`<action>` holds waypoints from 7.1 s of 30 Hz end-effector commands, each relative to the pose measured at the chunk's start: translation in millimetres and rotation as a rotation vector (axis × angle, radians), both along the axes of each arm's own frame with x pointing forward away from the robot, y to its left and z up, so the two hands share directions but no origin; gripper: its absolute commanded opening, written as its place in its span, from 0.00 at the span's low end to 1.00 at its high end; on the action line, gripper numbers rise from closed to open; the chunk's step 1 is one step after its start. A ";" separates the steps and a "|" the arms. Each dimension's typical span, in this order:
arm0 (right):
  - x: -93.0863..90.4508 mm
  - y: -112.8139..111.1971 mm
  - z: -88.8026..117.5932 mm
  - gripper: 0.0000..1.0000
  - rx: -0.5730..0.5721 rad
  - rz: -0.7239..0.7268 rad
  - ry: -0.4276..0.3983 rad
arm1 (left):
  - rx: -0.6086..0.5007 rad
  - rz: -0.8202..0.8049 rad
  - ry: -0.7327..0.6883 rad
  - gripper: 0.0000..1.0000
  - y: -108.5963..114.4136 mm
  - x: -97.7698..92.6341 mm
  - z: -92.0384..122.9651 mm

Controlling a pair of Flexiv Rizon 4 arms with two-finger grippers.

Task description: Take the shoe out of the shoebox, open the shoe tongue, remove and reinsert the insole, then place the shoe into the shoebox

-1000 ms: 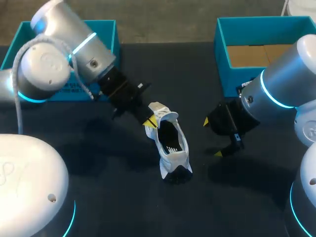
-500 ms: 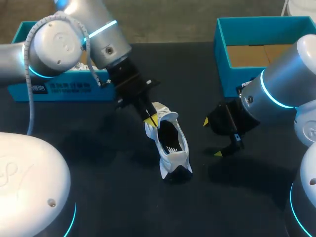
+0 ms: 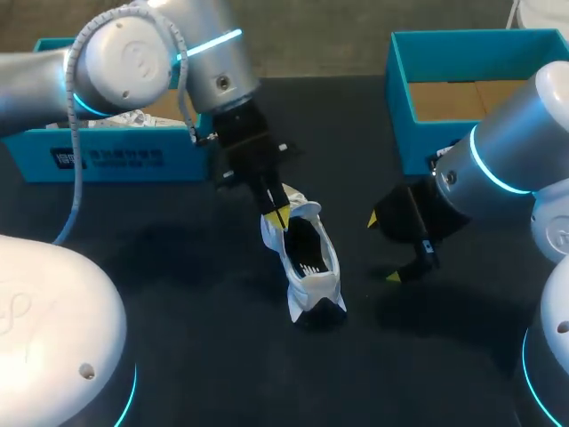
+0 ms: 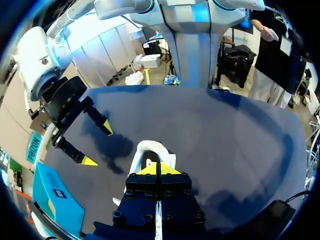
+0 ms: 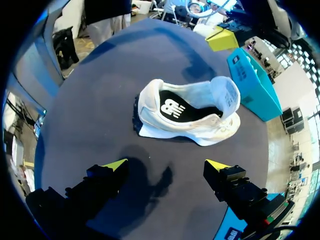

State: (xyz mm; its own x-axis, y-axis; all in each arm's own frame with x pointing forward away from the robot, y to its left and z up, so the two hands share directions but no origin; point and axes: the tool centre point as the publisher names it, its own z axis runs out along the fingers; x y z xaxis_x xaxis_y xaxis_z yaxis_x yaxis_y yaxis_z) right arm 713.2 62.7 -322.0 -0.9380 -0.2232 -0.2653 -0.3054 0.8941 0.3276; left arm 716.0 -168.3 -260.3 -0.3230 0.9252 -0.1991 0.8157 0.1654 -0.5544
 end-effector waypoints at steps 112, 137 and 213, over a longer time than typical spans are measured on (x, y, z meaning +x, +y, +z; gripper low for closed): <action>2.8 -133.5 160.0 1.00 -0.099 -0.242 0.121 | 0.206 -0.052 -0.250 0.00 -49.3 -13.6 -121.6; 2.8 -133.5 160.0 1.00 -0.099 -0.242 0.121 | 0.194 0.004 -0.274 0.00 -47.1 -15.9 -115.6; -1.1 -158.4 178.9 1.00 -0.107 -0.275 0.107 | 0.447 0.106 -0.592 1.00 -34.5 27.7 -87.1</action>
